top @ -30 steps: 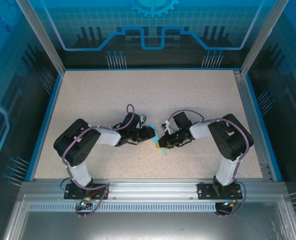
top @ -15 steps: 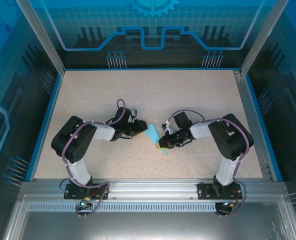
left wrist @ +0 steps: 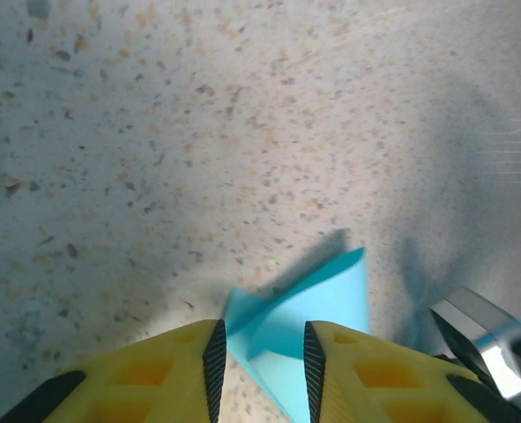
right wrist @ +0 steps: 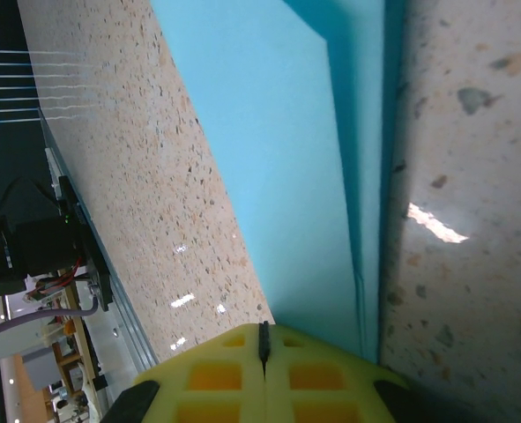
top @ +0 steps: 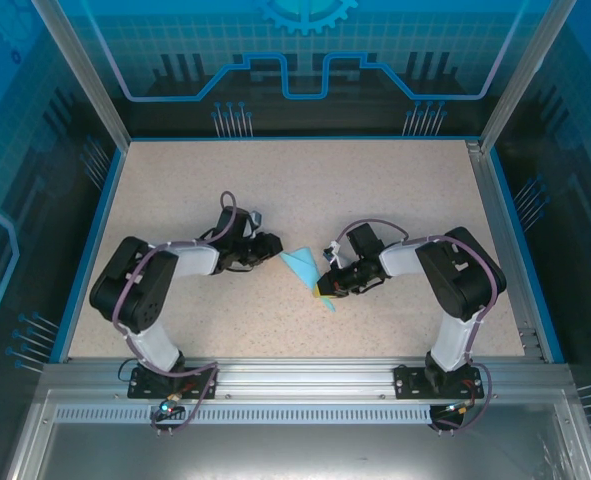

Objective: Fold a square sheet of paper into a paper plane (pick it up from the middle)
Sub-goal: Fold the wing for the fifth time at the center of the table.

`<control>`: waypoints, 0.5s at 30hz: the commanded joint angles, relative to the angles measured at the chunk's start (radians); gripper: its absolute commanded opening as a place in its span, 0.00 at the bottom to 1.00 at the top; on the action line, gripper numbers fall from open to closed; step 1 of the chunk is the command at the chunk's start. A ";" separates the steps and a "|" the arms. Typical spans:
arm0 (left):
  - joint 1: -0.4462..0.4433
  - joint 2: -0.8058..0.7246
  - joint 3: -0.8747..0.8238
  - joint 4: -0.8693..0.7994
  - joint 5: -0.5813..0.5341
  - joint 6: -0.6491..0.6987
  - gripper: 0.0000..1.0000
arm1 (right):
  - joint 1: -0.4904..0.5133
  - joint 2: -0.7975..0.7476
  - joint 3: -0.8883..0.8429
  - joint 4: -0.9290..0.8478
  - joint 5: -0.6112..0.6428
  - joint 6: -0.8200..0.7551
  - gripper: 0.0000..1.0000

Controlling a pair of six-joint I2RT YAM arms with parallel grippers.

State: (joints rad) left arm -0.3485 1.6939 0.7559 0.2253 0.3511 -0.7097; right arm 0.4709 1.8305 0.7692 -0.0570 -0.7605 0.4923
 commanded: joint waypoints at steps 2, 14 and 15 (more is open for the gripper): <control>0.001 -0.104 0.015 -0.044 0.015 0.013 0.33 | -0.018 0.050 -0.025 -0.123 0.106 -0.001 0.02; -0.202 0.019 0.084 0.007 0.105 -0.013 0.32 | -0.018 0.046 -0.037 -0.091 0.107 0.022 0.03; -0.205 0.038 0.086 0.029 0.122 -0.027 0.32 | -0.018 0.043 -0.039 -0.087 0.105 0.024 0.03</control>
State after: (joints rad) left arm -0.5465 1.6783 0.8192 0.2241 0.4240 -0.7090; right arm 0.4706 1.8332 0.7731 -0.0597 -0.7612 0.5014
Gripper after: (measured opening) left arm 0.322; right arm 0.042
